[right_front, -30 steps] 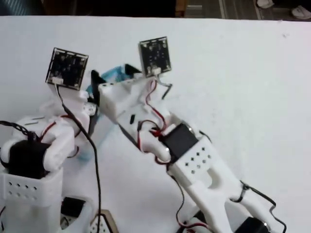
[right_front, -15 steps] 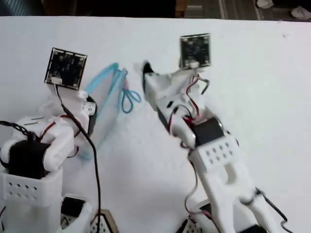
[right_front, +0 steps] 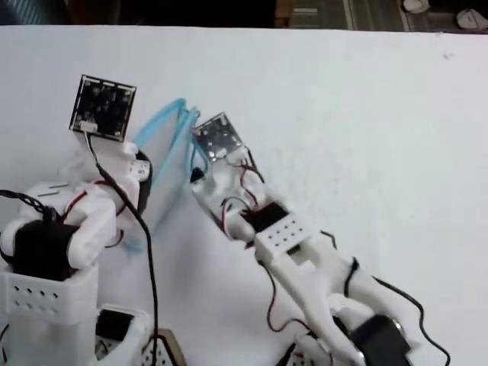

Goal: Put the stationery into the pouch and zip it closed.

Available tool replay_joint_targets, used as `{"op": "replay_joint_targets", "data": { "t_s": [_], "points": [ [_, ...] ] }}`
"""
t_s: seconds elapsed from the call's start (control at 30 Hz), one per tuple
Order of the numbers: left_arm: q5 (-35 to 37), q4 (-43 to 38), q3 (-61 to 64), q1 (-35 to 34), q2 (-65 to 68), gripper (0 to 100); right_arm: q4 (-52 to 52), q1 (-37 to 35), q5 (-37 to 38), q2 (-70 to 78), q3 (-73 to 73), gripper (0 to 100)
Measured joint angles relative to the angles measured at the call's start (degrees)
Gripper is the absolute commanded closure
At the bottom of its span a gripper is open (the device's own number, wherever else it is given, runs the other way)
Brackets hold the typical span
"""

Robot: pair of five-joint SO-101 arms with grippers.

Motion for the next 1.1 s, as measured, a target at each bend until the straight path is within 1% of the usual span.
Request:
{"op": "replay_joint_targets", "data": {
  "t_s": [0.13,0.27,0.33,0.47,0.5,0.57,0.67,0.87,0.97,1.1],
  "points": [
    [0.0,0.0,0.0,0.0,0.0,98,-10.55,0.44,0.09,8.53,-0.26,67.6],
    [0.0,0.0,0.0,0.0,0.0,98,-15.56,3.16,0.26,17.85,-3.87,69.3],
    [0.0,0.0,0.0,0.0,0.0,98,-17.05,5.19,0.26,21.01,-6.33,76.5],
    [0.0,0.0,0.0,0.0,0.0,98,-18.99,8.35,0.26,23.12,-10.2,98.1],
    [0.0,0.0,0.0,0.0,0.0,98,-19.16,8.62,0.26,23.12,-10.99,98.6],
    [0.0,0.0,0.0,0.0,0.0,98,-19.16,8.62,0.44,23.12,-12.31,94.6],
    [0.0,0.0,0.0,0.0,0.0,98,-19.16,8.53,0.44,23.12,-13.45,98.5],
    [0.0,0.0,0.0,0.0,0.0,98,-21.8,11.6,0.44,22.68,-13.71,98.2],
    [0.0,0.0,0.0,0.0,0.0,98,-22.07,13.89,0.44,18.37,-13.71,98.2],
    [0.0,0.0,0.0,0.0,0.0,98,-22.07,16.26,0.44,8.79,-13.71,98.2]
  ]
}}
